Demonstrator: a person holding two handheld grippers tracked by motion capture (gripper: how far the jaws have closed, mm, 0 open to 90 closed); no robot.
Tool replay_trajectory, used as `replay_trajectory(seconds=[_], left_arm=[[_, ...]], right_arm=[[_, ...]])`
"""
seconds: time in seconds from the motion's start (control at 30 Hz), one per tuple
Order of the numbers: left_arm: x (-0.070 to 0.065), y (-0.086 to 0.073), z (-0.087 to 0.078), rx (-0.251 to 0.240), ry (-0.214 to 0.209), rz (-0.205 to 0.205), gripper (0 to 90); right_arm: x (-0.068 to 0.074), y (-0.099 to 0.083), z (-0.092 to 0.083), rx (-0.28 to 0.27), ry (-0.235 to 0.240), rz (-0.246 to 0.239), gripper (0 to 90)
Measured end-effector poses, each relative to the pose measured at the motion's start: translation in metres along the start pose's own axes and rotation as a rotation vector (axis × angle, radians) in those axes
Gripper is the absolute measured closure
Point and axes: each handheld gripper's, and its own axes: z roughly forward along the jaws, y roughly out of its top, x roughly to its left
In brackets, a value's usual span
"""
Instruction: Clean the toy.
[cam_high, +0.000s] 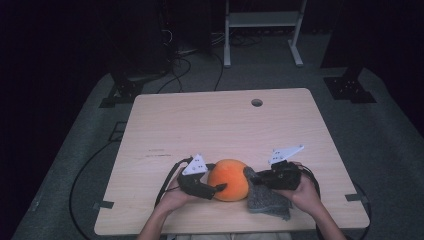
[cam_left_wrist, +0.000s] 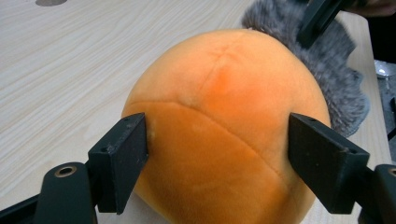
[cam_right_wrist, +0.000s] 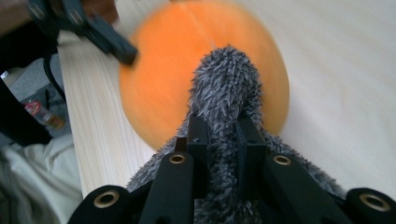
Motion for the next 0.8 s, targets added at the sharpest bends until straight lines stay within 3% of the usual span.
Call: replay_trajectory(seconds=[0.03,0.1,0.17,0.27,0.3,0.33,0.37,0.4,0.43,0.47,0.5,0.53,0.57,0.63,0.7,0.73,0.77,0.8], left_arm=[[0.000,0.000,0.000,0.000,0.000,0.000,21.8],[0.000,0.001,0.000,-0.003,0.007,-0.001,21.7],[-0.001,0.002,0.000,-0.002,0.009,0.004,21.8],[-0.011,0.006,0.002,0.006,0.020,0.082,23.1],[-0.011,0.006,0.002,0.006,0.020,0.082,23.3],[-0.015,0.009,0.003,0.011,0.027,0.116,23.2],[-0.018,0.010,0.004,0.016,0.031,0.138,23.2],[-0.020,0.011,0.005,0.017,0.035,0.144,22.6],[-0.020,0.011,0.005,0.017,0.035,0.144,21.6],[-0.018,0.011,0.003,0.015,0.026,0.130,18.6],[-0.012,0.009,0.002,0.001,0.008,0.061,15.6],[-0.012,0.009,0.002,0.001,0.008,0.061,11.0],[-0.005,0.008,0.002,0.006,-0.009,-0.012,8.5],[-0.002,0.006,0.005,0.001,-0.034,-0.055,11.0],[-0.003,0.006,0.006,0.001,-0.035,-0.054,19.8],[-0.007,0.007,0.005,0.004,-0.022,-0.022,19.8],[-0.015,0.012,0.004,-0.010,0.007,0.031,27.4],[-0.020,0.016,0.003,-0.009,0.024,0.066,29.5]], right_arm=[[0.000,0.000,0.000,0.000,0.000,0.000,78.4],[-0.007,-0.011,0.000,0.054,-0.010,0.022,78.4],[-0.010,-0.013,-0.001,0.062,-0.020,0.029,78.5],[-0.004,0.001,-0.014,-0.040,0.005,0.021,78.5],[-0.004,0.001,-0.014,-0.040,0.005,0.021,78.5],[0.006,0.014,-0.017,-0.083,0.017,-0.014,78.4],[0.006,0.014,-0.017,-0.083,0.017,-0.014,78.4],[0.013,0.021,-0.014,-0.071,0.002,-0.053,78.3],[0.013,0.021,-0.014,-0.071,0.002,-0.053,78.3],[0.012,0.019,-0.008,-0.039,-0.012,-0.066,78.4],[0.010,0.017,-0.006,-0.031,-0.007,-0.055,78.4],[0.010,0.017,-0.006,-0.031,-0.007,-0.055,78.4],[0.003,0.009,-0.006,-0.014,0.002,-0.031,78.5],[0.001,0.006,-0.009,0.013,-0.023,-0.027,78.4],[0.001,0.006,-0.011,0.023,-0.041,-0.031,78.4],[0.003,0.007,-0.013,0.011,-0.046,-0.036,78.4],[0.013,0.016,-0.019,-0.037,-0.036,-0.068,78.5],[0.018,0.021,-0.021,-0.054,-0.034,-0.085,78.5]])
